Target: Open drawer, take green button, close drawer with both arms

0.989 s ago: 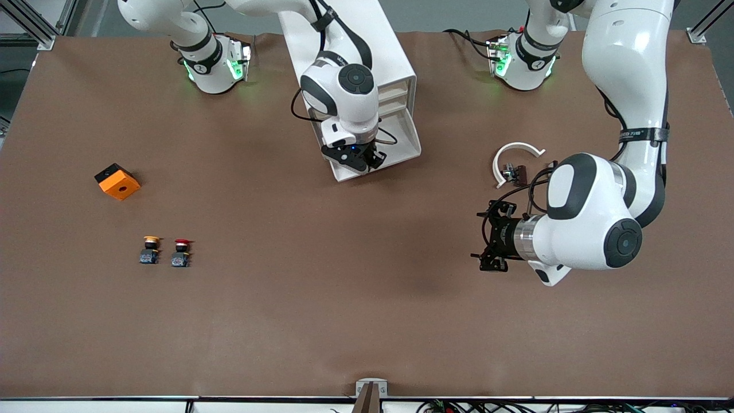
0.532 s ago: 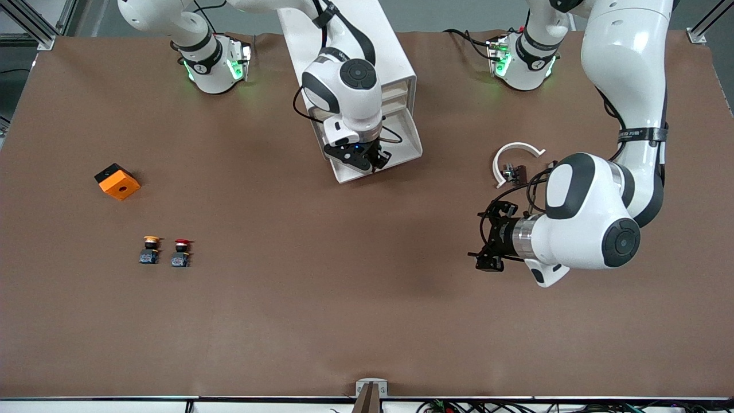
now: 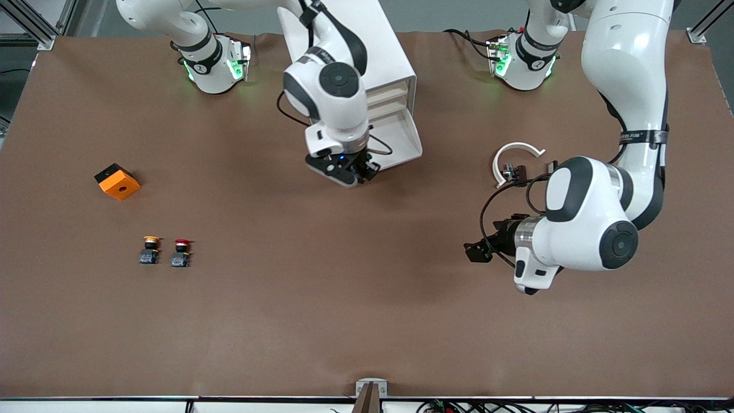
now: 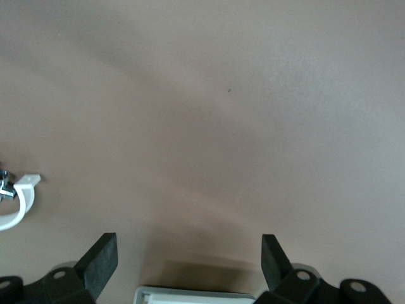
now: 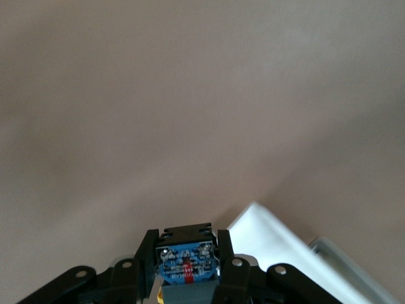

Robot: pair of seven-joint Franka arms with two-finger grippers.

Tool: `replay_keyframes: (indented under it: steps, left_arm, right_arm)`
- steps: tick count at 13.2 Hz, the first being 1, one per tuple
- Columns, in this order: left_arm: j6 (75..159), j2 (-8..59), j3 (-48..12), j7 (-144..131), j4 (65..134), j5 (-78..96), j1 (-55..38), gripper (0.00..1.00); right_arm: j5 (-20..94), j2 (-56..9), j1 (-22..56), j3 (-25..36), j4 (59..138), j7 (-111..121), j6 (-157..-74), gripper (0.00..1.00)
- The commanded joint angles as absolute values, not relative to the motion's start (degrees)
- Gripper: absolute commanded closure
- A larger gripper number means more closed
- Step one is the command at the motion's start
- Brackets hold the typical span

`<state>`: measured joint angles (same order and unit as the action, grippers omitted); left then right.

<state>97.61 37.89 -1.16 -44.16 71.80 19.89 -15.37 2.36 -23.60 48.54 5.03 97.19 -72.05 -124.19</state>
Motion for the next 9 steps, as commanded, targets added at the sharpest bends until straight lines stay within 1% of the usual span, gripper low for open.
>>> replay_keyframes:
  steps: [1,3,5,6,7,8,9]
  left_arm:
    - [101.3,36.8,-1.1,-43.2,75.5,16.5,-20.1,0.0]
    - [104.0,36.3,-1.2,-43.1,78.0,16.2,-23.0,0.0]
    - [110.1,34.1,-1.7,-43.2,84.0,16.2,-26.0,0.0]
    - [114.1,31.8,-1.8,-43.2,88.8,16.2,-27.5,0.0]
    - [117.6,27.8,-2.1,-43.2,95.5,16.3,-28.6,0.0]
    - [119.9,24.5,-2.8,-43.1,100.9,16.3,-28.6,0.0]
    - [121.3,22.6,-4.5,-43.1,104.6,16.3,-28.4,0.0]
  right_arm:
    - [4.3,-21.2,41.5,4.5,97.7,-61.7,-122.5,1.0]
    - [4.3,-21.2,35.9,4.6,98.2,-52.1,-122.4,1.0]
    - [4.3,-21.5,30.4,4.7,98.6,-42.4,-122.5,1.0]
    - [4.3,-21.6,27.8,4.7,98.9,-38.0,-122.7,1.0]
    - [4.2,-21.8,25.2,4.7,99.0,-33.5,-123.0,1.0]
    - [4.1,-22.1,22.4,4.7,99.1,-29.8,-123.1,1.0]
    - [4.1,-22.7,20.6,4.7,99.1,-26.5,-123.3,1.0]
